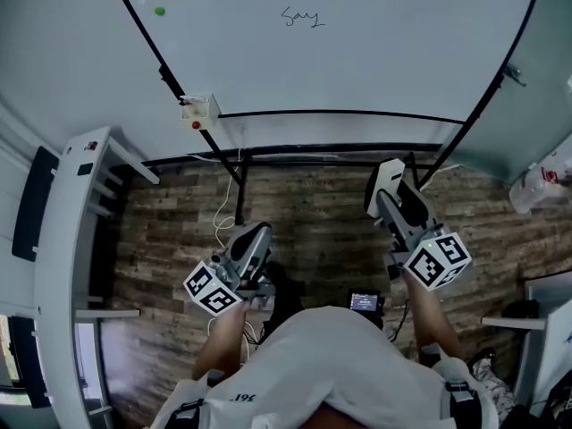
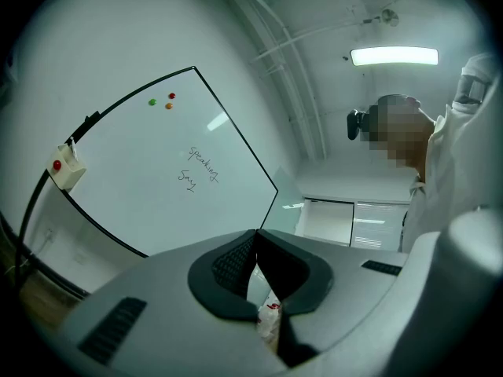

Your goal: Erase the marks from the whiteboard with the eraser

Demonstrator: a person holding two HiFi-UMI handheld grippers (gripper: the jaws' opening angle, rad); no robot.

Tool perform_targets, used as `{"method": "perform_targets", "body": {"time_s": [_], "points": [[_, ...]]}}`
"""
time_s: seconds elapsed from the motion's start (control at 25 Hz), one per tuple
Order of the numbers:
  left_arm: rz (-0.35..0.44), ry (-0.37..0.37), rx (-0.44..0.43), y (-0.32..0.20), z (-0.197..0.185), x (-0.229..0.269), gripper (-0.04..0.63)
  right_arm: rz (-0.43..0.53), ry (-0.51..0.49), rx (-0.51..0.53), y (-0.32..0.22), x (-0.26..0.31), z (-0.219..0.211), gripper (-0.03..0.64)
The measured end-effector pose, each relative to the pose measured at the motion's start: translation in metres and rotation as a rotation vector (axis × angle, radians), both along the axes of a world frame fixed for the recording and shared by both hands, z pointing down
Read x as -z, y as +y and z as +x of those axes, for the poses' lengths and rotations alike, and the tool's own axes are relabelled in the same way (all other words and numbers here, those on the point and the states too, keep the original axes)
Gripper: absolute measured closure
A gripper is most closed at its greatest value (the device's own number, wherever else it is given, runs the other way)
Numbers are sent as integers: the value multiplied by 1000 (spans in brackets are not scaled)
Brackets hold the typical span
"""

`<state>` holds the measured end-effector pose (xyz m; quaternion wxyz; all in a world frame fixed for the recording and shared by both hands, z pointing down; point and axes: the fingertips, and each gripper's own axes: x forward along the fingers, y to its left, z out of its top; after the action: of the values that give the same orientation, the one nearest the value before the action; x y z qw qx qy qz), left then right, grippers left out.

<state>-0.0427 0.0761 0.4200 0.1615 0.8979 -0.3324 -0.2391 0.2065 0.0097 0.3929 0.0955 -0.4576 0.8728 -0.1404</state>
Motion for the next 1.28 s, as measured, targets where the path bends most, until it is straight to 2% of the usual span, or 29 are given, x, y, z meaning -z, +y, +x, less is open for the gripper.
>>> {"method": "perform_targets", "body": {"time_s": [0.32,0.76,1.28], "points": [[22,12,-48,-70,-28,8,589,15,40,-29,-56,6,-31,377],[31,9,-80,-175,-97,27,589,34,36,-65,-149,26,-102,377],[19,23,-100,-221,-162,24,589,51,43,-126,-198,35,-164,377]]}}
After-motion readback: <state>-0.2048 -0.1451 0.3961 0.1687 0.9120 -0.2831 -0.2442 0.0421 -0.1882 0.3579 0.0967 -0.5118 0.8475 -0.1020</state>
